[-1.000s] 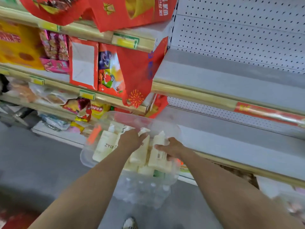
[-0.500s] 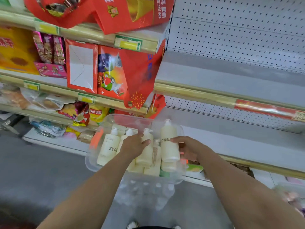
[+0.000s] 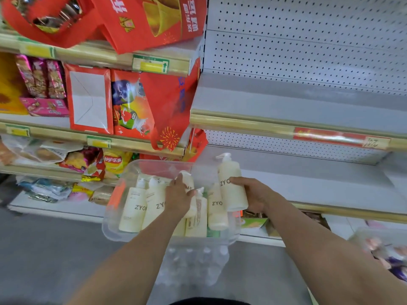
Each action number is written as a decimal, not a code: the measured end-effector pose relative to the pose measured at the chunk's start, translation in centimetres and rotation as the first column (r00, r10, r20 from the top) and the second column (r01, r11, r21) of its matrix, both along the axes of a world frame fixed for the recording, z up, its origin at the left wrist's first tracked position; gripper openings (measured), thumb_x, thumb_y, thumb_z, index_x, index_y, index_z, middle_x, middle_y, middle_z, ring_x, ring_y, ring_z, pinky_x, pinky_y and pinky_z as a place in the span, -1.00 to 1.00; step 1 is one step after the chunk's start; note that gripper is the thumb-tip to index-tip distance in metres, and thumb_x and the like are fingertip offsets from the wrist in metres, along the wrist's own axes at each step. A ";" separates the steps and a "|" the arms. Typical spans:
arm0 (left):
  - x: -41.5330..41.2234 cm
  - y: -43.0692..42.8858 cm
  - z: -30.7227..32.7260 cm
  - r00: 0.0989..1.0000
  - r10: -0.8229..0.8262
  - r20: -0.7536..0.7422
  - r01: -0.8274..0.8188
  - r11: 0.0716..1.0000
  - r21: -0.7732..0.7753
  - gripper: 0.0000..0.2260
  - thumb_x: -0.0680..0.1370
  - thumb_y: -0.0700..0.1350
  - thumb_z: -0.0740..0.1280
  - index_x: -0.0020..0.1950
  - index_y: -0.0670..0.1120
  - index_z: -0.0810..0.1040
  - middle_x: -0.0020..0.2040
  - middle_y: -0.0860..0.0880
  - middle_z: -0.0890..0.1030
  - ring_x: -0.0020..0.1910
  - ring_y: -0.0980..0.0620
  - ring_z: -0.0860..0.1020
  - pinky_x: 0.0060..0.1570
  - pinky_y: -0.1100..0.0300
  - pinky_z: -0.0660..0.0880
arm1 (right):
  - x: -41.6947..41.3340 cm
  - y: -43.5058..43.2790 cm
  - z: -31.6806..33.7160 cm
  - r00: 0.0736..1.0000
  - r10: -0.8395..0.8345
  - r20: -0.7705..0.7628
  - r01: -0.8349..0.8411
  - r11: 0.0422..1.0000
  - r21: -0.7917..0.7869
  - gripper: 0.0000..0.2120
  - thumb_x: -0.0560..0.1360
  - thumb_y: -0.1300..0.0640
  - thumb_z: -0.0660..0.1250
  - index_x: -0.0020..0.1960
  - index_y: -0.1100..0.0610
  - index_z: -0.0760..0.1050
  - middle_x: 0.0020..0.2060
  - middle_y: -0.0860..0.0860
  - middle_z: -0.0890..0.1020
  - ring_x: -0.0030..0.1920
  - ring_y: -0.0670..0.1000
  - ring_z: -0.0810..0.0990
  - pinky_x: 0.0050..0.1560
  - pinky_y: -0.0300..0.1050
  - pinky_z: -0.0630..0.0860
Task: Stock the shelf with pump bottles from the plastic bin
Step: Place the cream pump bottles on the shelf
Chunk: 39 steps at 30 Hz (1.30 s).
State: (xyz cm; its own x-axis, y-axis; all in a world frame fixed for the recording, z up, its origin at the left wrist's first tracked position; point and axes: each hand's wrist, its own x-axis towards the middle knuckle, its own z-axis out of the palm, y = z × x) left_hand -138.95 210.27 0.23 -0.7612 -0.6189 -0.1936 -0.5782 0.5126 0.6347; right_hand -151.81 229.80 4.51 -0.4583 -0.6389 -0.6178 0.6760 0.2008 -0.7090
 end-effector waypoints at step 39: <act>-1.8 -3.7 10.9 0.904 0.173 -0.391 0.241 0.551 0.799 -0.40 0.29 -0.08 0.55 0.28 -0.09 0.44 0.10 -0.14 0.65 0.03 -0.11 0.65 0.01 -0.18 0.60 | -5.3 -3.6 13.4 0.911 -0.180 -0.371 0.057 0.946 -0.319 -0.51 0.38 0.06 0.40 0.29 0.17 0.50 0.04 0.11 0.66 0.04 0.12 0.65 0.06 0.08 0.60</act>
